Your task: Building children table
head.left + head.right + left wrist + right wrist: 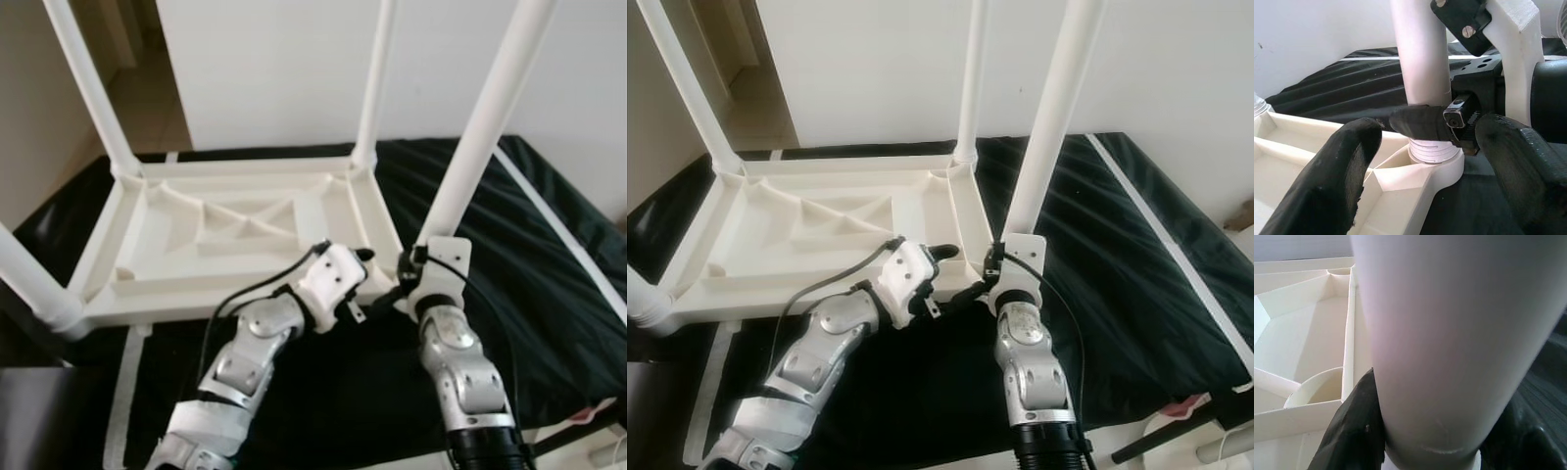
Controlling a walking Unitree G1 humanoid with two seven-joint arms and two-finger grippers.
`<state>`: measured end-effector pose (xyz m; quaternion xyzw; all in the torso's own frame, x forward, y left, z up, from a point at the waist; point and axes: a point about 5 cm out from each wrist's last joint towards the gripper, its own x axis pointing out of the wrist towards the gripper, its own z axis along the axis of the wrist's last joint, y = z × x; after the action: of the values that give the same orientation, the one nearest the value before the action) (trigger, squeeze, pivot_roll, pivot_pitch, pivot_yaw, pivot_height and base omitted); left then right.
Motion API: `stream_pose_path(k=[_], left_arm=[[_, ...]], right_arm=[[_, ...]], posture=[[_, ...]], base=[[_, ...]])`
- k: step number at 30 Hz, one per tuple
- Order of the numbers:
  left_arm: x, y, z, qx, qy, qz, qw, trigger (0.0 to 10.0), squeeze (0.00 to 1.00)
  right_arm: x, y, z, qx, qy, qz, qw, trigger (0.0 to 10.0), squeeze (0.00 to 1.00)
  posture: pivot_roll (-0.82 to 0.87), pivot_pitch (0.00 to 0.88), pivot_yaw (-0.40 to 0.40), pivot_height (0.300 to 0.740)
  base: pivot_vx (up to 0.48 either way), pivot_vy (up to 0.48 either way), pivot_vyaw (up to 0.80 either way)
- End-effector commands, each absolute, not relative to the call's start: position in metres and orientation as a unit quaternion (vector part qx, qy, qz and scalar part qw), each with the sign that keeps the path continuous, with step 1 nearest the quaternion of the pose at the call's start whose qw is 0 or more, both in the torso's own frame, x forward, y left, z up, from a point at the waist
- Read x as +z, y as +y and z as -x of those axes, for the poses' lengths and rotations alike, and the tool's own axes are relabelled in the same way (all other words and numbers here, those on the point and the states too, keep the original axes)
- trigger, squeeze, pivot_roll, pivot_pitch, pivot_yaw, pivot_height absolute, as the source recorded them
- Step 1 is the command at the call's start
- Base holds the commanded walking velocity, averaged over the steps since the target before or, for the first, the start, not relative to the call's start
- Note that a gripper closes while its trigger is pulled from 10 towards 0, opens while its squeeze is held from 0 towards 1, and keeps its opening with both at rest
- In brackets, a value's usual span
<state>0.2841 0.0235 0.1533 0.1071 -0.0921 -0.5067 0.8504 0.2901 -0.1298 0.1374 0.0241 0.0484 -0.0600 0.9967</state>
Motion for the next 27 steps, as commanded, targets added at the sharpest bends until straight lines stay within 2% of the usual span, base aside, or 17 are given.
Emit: stream_pose_path(k=[1,6,7,8,13,21,26,27], left_arm=[[0.154,0.021,-0.286,-0.503,-0.095,-0.105,0.853,10.0,0.0],[0.154,0.023,-0.287,-0.502,-0.095,-0.106,0.853,10.0,0.0],[0.154,0.023,-0.286,-0.502,-0.095,-0.106,0.853,10.0,0.0],[0.154,0.023,-0.286,-0.502,-0.095,-0.107,0.853,10.0,0.0],[0.154,0.023,-0.285,-0.502,-0.095,-0.106,0.853,10.0,0.0],[0.153,0.023,-0.285,-0.502,-0.093,-0.104,0.854,10.0,0.0],[0.153,0.023,-0.285,-0.502,-0.093,-0.104,0.853,10.0,0.0],[0.153,0.022,-0.285,-0.502,-0.093,-0.104,0.853,10.0,0.0]], right_arm=[[0.121,-0.123,-0.286,-0.058,0.093,-0.042,0.993,10.0,0.0],[0.123,-0.122,-0.285,-0.062,0.089,-0.039,0.993,10.0,0.0],[0.124,-0.122,-0.285,-0.063,0.085,-0.037,0.994,10.0,0.8],[0.125,-0.122,-0.285,-0.061,0.08,-0.037,0.994,10.0,1.0],[0.134,-0.129,-0.284,-0.048,0.046,-0.035,0.997,10.0,1.0],[0.133,-0.169,-0.272,0.025,0.015,-0.007,1.0,10.0,1.0],[0.134,-0.178,-0.271,0.046,0.011,0.001,0.999,10.0,1.0],[0.134,-0.182,-0.272,0.063,0.011,0.004,0.998,10.0,0.11]], posture=[[-0.01,0.0,-0.016,0.74],[-0.01,0.0,-0.015,0.74],[-0.01,0.0,-0.015,0.74],[-0.01,0.0,-0.015,0.74],[-0.01,0.0,-0.017,0.74],[-0.02,0.0,-0.017,0.74],[-0.02,0.0,-0.014,0.74],[-0.02,0.0,-0.013,0.74]], base=[[0.0,0.0,0.0],[0.0,0.0,0.0],[0.0,0.0,0.0],[0.0,0.0,0.0],[0.0,0.0,0.0],[0.0,0.0,0.0],[0.0,0.0,0.0],[0.0,0.0,0.0]])
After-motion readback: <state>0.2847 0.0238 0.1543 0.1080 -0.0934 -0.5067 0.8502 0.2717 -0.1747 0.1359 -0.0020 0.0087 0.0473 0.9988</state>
